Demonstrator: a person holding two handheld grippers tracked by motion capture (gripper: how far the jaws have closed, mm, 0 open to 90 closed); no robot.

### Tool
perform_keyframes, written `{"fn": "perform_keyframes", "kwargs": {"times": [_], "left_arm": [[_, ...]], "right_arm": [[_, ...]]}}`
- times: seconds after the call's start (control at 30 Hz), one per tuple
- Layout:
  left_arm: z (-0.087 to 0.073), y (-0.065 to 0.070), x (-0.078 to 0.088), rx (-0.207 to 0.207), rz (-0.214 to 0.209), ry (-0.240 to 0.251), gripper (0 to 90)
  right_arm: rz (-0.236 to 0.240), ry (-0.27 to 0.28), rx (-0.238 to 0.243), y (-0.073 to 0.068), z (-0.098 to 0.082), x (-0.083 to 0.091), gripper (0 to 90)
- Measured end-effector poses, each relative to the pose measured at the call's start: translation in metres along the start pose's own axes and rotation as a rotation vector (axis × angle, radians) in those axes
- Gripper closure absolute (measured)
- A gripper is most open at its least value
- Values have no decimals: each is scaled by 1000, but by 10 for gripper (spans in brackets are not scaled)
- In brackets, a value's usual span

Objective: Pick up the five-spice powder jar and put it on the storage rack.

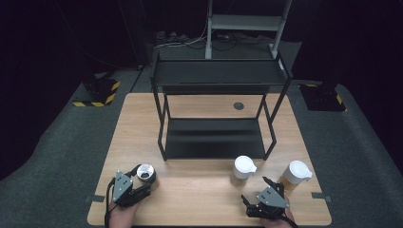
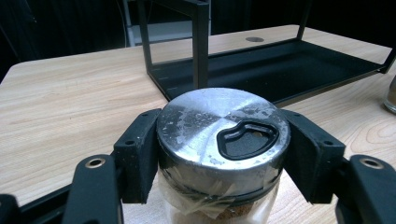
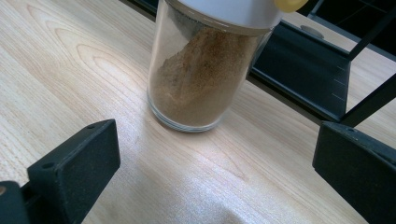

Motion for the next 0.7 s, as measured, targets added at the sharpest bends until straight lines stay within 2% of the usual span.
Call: {"fn": "perform_keyframes", "kwargs": {"times": [0.2, 0.3, 0.7], "left_arm": [[1, 1, 2, -4, 5, 9, 346], [2, 1, 4, 7, 2, 23, 346], [8, 8, 4, -5, -13, 39, 345]], "right_arm": [[0, -1, 0, 0, 0, 0, 0], [0, -3, 0, 0, 1, 0, 0], [2, -5, -3, 1, 1, 0, 0]]}}
Point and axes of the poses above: each handheld gripper's, and its own axes: x roughly backward along the jaws, z roughly out of its top, y roughly to its right, the point moved 2 cm from there along -x, roughly forward along the jaws, and after that the axes turned 5 degrees about x, right-handed, at the moved point
